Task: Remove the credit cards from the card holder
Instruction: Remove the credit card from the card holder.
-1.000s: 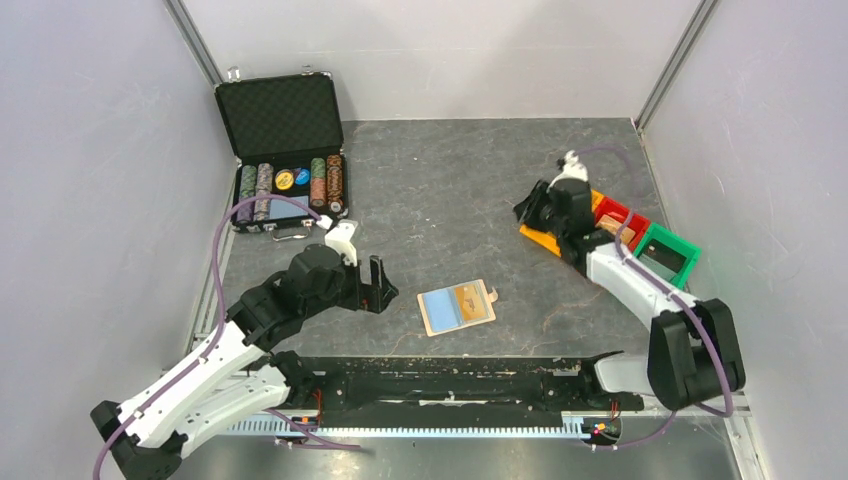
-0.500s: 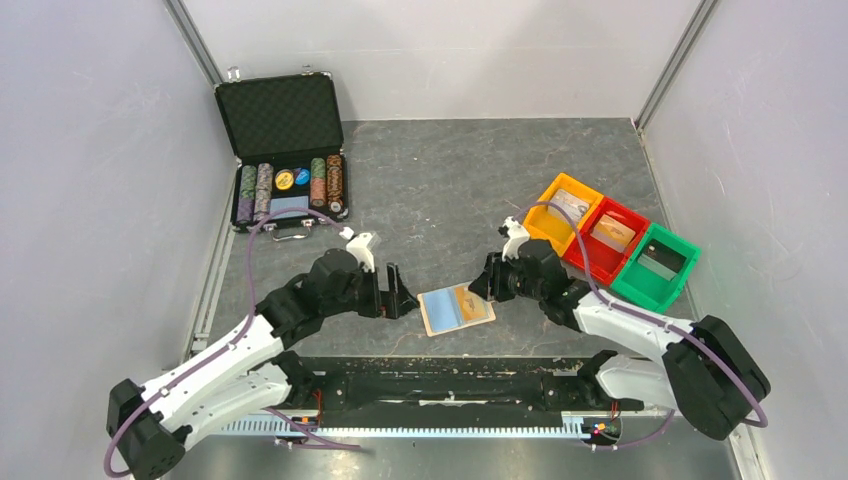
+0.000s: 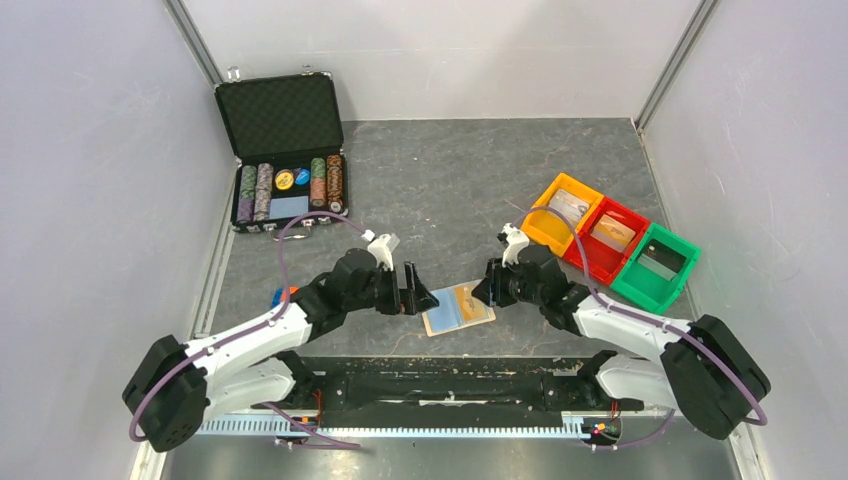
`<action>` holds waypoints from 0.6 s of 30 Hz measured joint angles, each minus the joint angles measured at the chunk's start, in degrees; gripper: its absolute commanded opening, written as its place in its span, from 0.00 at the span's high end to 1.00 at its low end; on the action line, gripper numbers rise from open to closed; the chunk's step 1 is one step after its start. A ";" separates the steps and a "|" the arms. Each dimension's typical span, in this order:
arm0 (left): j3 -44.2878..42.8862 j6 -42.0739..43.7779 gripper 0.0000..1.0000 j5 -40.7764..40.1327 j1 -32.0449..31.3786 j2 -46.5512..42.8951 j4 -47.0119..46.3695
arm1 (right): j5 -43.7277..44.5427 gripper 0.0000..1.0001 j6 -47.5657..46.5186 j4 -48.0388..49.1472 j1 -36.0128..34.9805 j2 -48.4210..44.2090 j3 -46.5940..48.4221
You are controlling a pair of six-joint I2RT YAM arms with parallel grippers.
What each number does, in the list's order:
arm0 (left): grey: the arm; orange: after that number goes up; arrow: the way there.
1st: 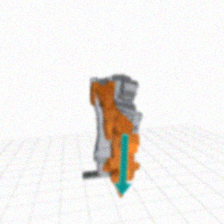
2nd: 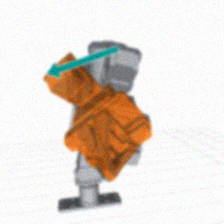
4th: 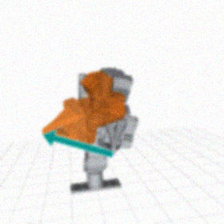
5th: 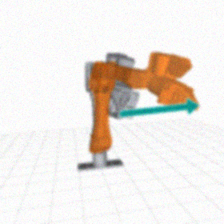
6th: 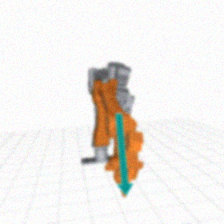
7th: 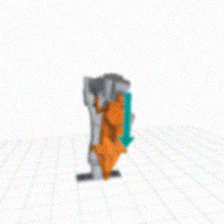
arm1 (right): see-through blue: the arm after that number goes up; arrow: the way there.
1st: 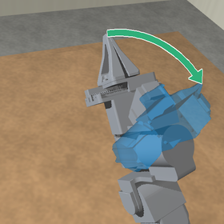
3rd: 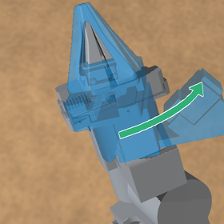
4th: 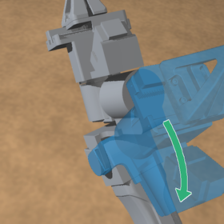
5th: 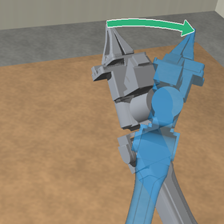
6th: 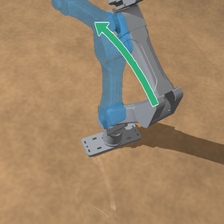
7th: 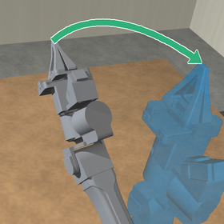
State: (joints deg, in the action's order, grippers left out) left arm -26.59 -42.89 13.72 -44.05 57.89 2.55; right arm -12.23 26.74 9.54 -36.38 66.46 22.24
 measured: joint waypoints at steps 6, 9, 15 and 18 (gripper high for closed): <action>0.09 -1.29 0.08 0.35 0.00 5.09 -7.69 | 0.00 0.66 -0.98 0.26 0.00 2.82 0.00; 0.63 -2.14 0.11 0.39 0.00 8.15 -10.75 | -0.04 0.66 -1.27 0.52 0.00 3.80 0.00; 0.96 -2.78 0.15 0.37 -0.02 13.94 -15.13 | -0.02 0.68 -1.29 2.91 0.00 5.92 -1.40; 1.09 -3.23 0.17 0.39 -0.09 15.89 -17.42 | -0.24 0.69 -0.85 5.20 0.07 6.38 -2.60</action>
State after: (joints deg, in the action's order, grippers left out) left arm -25.50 -46.13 14.11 -44.14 73.78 -14.87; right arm -12.47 25.89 14.74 -36.32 72.84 19.64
